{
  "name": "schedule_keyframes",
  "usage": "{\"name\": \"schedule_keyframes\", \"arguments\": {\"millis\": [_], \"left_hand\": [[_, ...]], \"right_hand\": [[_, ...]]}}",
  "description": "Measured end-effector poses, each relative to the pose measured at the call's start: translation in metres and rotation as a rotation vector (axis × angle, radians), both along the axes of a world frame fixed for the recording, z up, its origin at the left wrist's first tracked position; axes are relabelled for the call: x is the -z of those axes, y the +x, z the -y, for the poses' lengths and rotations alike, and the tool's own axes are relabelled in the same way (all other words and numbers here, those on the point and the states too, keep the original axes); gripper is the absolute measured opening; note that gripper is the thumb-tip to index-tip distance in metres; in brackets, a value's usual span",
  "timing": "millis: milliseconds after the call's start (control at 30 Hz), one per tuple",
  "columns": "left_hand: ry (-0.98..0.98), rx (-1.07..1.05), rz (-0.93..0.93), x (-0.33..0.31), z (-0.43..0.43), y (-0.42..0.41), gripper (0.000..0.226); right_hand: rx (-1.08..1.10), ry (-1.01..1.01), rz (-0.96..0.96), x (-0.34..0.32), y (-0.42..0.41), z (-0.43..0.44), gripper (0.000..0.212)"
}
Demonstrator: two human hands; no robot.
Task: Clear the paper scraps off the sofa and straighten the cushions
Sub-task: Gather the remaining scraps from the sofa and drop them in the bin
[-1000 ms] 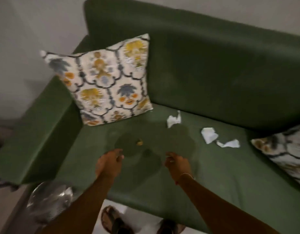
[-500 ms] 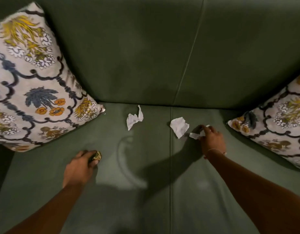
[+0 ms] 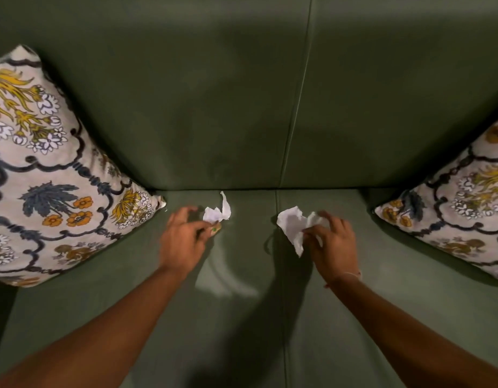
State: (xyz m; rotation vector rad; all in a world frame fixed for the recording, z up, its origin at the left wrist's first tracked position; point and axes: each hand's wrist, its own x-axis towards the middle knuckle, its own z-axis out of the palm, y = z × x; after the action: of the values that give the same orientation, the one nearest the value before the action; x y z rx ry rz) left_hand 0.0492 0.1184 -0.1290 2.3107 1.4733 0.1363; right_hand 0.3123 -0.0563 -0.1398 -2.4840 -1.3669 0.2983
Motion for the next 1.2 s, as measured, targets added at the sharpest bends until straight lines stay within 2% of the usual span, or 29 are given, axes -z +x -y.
{"name": "schedule_keyframes", "arguments": {"millis": [167,233,333,433,500,633,733,767,900,1000,1067,1200], "left_hand": [[-0.245,-0.052,-0.121,0.016,-0.025,0.054,0.014],[-0.221,-0.052,-0.174,0.025,-0.024,0.059,0.015],[-0.139,-0.044,-0.158,0.027,-0.015,0.055,0.014],[-0.177,-0.057,-0.131,0.025,0.001,0.04,0.015],[-0.232,-0.095,-0.113,0.022,0.015,0.023,0.016],[-0.292,-0.2,-0.016,0.018,0.049,-0.02,0.012],[-0.316,-0.289,0.085,0.008,0.078,-0.062,0.013],[-0.312,-0.304,0.099,0.007,0.088,-0.076,0.013],[-0.307,-0.466,0.115,0.004,0.128,-0.158,0.01],[-0.307,-0.593,0.16,0.004,0.152,-0.222,0.009],[-0.348,-0.661,0.177,0.006,0.165,-0.272,0.01],[-0.34,-0.773,0.167,0.007,0.189,-0.365,0.01]], "right_hand": [[-0.05,-0.227,-0.114,0.013,-0.01,-0.052,0.014],[-0.053,-0.275,-0.151,0.021,-0.018,-0.056,0.019],[-0.041,-0.237,-0.165,0.027,-0.031,-0.046,0.023],[0.003,-0.261,-0.218,0.03,-0.038,-0.029,0.02],[0.091,-0.269,-0.336,0.029,-0.046,-0.016,0.019],[0.364,-0.162,-0.638,0.022,-0.084,0.015,0.013],[0.448,-0.11,-0.765,0.013,-0.125,0.034,0.009],[0.465,-0.087,-0.79,0.011,-0.139,0.039,0.015],[0.46,-0.075,-0.804,0.006,-0.213,0.051,0.021],[0.442,-0.093,-0.798,0.01,-0.277,0.054,0.042],[0.414,-0.121,-0.806,0.012,-0.325,0.052,0.047],[0.265,-0.214,-0.732,0.018,-0.415,0.046,0.025]]}}
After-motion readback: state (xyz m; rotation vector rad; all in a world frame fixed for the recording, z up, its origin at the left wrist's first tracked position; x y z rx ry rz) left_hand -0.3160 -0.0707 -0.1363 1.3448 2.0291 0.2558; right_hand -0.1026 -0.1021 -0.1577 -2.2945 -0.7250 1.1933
